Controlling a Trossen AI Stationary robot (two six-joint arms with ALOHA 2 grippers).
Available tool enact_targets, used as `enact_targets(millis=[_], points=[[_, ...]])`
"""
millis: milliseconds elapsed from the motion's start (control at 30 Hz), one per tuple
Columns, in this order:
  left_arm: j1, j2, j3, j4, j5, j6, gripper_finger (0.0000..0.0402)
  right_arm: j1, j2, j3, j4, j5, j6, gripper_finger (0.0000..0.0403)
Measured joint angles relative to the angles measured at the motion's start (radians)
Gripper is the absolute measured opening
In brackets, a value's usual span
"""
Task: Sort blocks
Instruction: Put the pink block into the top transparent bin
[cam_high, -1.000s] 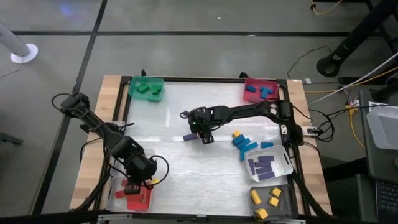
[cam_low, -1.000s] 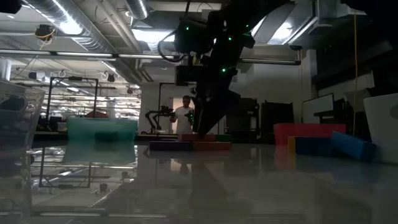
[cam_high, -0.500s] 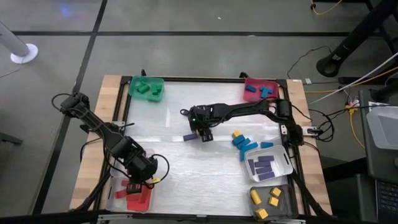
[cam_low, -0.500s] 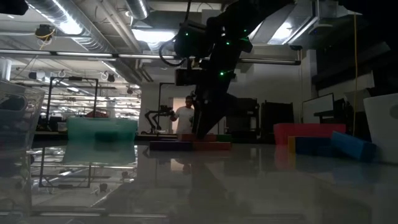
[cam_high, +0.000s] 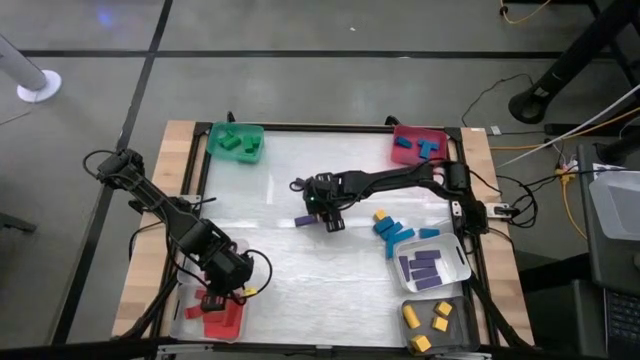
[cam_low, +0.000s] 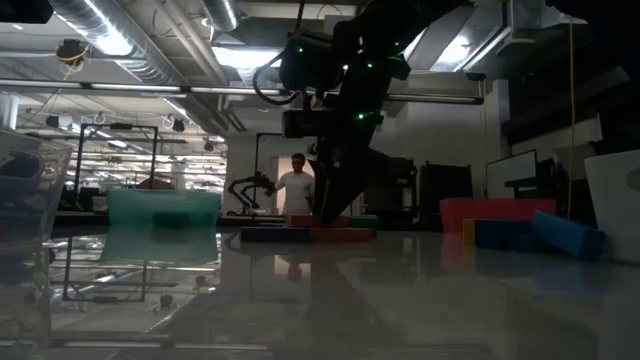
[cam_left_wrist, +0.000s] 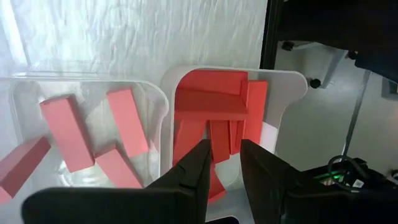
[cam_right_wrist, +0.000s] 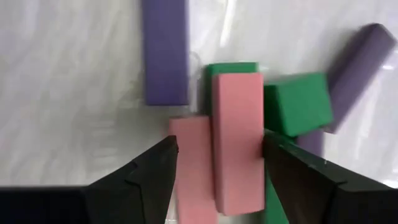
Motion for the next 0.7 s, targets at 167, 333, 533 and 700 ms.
enact_targets(millis=[167,333,533,700], points=[[0.0,0.0,0.0,0.0,0.0,0.008,0.0076,-0.001,0.003,0.0,0.005,-0.072,0.0,0.0239],[0.0,0.0,0.0,0.0,0.0,0.008,0.0076,-0.001,0.007,0.0,0.011,-0.072,0.0,0.0239],[0.0,0.0,0.0,0.0,0.0,0.008,0.0076,-0.008,0.013,0.001,0.024,-0.067,-0.003,0.022],[0.0,0.0,0.0,-0.003,0.0,0.0,0.0076,-0.014,0.03,0.003,0.033,-0.064,-0.001,0.017]])
